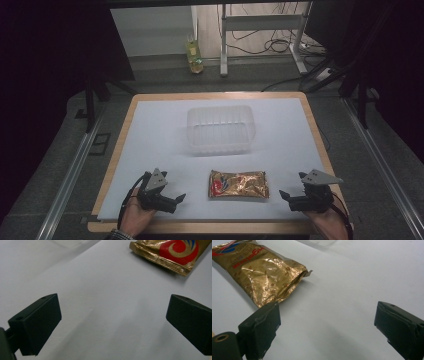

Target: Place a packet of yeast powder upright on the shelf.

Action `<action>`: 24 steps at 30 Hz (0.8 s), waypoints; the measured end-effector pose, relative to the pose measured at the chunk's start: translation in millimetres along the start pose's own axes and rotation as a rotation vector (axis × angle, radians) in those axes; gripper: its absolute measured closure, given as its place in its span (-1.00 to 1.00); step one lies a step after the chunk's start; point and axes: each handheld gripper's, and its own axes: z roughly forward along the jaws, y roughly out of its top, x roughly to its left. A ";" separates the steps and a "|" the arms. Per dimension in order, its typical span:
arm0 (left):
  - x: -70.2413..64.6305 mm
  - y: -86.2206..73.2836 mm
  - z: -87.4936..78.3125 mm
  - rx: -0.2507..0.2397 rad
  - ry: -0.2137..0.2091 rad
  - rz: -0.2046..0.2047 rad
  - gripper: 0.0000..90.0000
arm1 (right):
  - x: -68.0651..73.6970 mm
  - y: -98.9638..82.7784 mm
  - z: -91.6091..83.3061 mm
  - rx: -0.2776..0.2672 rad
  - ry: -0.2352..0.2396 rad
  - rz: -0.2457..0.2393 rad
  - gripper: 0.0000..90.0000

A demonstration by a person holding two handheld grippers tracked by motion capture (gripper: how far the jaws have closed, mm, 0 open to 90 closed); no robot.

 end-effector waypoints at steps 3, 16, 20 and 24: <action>1.1 -0.2 -0.3 -0.013 -0.005 -0.004 -1.00 | -2.8 -3.2 1.6 0.000 0.033 0.022 -0.90; -2.3 2.5 1.4 0.000 0.010 0.026 -1.00 | -3.1 -5.9 4.7 0.029 0.059 0.053 -0.95; -3.1 3.3 1.1 0.002 0.018 0.027 -1.00 | -2.4 -5.7 4.8 0.034 0.050 0.041 -0.95; -5.0 4.1 2.1 0.021 0.024 0.043 -0.99 | -2.0 -5.0 4.3 0.031 0.045 0.034 -0.95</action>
